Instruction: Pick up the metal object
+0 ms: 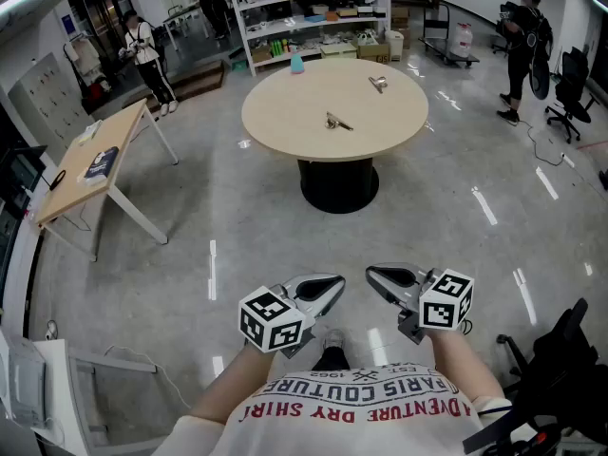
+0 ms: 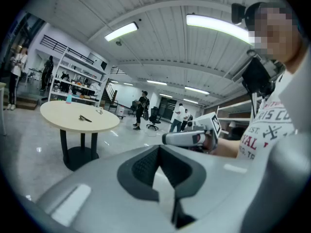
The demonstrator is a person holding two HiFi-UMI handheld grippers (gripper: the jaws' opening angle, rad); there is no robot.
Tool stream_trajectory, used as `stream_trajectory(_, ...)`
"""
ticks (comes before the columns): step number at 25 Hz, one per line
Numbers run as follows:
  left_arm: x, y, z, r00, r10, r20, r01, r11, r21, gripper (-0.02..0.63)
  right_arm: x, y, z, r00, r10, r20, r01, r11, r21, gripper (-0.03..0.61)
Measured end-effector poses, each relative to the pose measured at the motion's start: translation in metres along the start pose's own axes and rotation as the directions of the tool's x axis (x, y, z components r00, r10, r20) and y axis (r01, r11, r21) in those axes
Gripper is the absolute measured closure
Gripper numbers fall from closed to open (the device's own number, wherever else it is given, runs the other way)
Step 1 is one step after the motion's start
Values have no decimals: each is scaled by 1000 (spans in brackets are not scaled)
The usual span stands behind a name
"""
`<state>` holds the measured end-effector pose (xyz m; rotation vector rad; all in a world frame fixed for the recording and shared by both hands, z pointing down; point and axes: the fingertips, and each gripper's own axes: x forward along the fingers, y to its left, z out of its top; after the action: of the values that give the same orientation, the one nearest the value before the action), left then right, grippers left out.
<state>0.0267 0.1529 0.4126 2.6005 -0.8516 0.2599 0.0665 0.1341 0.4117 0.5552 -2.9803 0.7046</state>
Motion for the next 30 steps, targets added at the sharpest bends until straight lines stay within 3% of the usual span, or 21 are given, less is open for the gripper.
stream_trajectory(4,0,91,48,999,-19,39,19,1000,2,612,76,-51,47,1000,-14,26,15,999,-39,578)
stream_trajectory(8,19,154,95,998,-8,66,6,1000,25,612,111,-96,99,998,-30,63,33,997,-63,578)
stream_trajectory(12,39,166,90,997,-60,45,59,998,23,612,123,-114,98,996,-38,78,44,997,-66,578)
stream_trajectory(16,42,185,78,999,-47,-6,47,996,75,612,136,-122,91,996,-47,80,53,996,-65,578)
stream_trajectory(20,61,228,84,999,-47,16,46,997,67,612,154,-166,97,996,-49,78,53,997,-61,578)
stream_trajectory(26,109,295,93,999,34,-22,-32,997,77,612,180,-244,112,998,-32,45,34,998,-45,578)
stream_trajectory(30,125,334,115,997,73,1,-73,995,60,612,196,-281,135,999,-13,36,15,999,-46,578)
